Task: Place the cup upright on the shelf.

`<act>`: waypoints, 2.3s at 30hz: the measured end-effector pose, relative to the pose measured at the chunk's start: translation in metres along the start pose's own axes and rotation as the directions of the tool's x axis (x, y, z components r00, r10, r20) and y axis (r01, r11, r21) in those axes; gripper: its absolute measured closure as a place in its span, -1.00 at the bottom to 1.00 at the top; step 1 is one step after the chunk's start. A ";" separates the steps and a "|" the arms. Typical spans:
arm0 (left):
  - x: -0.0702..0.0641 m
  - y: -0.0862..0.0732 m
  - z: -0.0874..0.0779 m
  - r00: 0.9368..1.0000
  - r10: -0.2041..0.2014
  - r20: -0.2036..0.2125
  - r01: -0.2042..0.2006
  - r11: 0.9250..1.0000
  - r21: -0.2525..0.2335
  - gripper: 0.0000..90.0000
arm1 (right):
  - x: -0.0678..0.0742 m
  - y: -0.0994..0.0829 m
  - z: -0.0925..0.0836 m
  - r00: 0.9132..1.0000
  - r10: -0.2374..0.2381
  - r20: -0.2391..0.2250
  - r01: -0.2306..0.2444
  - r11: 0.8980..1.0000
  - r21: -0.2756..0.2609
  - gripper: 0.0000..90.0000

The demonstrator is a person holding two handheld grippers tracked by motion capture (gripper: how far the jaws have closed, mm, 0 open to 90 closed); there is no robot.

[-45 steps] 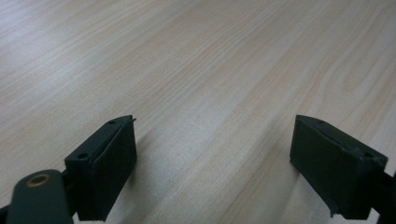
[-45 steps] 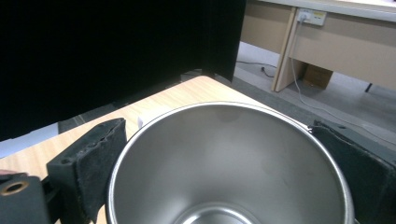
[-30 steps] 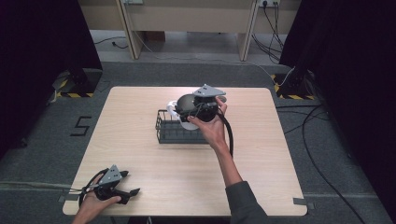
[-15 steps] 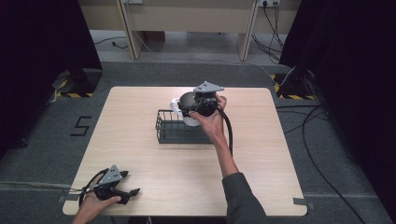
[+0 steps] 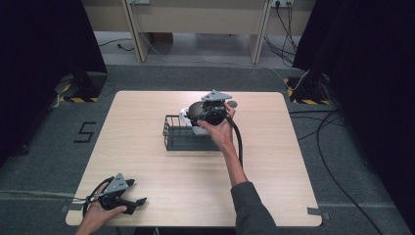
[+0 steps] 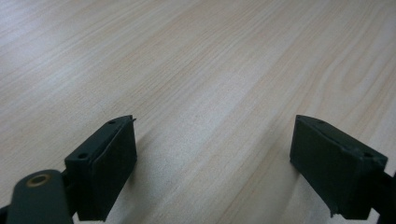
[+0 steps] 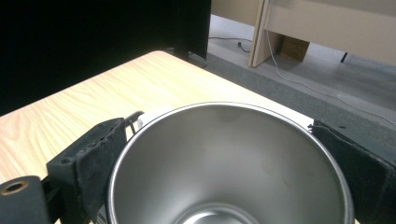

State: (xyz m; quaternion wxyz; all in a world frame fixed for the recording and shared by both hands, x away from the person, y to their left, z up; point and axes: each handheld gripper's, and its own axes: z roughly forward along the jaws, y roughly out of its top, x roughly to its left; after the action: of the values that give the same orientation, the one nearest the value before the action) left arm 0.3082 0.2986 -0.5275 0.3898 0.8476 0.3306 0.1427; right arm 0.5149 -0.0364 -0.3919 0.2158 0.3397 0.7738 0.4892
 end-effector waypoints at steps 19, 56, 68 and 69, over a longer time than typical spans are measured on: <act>0.000 0.000 0.000 1.000 0.002 -0.001 -0.002 1.000 0.001 -0.69 | 0.002 -0.027 0.007 0.997 0.064 0.050 -0.065 0.998 0.014 -0.86; 0.000 0.000 0.000 1.000 -0.001 0.000 0.001 1.000 -0.001 -0.69 | 0.005 -0.015 -0.016 0.996 0.068 0.062 -0.063 0.995 -0.077 -0.68; 0.000 0.000 0.000 1.000 0.000 0.000 0.000 1.000 -0.001 -0.69 | 0.007 -0.016 -0.043 0.998 0.053 0.037 -0.050 0.995 -0.085 -0.65; 0.000 0.000 0.000 1.000 0.000 -0.001 0.000 1.000 0.000 -0.69 | 0.008 -0.016 -0.044 0.998 0.051 0.033 -0.048 0.995 -0.085 -0.65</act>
State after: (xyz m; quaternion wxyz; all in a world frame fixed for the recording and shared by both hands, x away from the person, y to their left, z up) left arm 0.3082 0.2984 -0.5275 0.3898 0.8475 0.3308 0.1431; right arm 0.4750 -0.0623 -0.3875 0.2314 0.3581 0.7398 0.5205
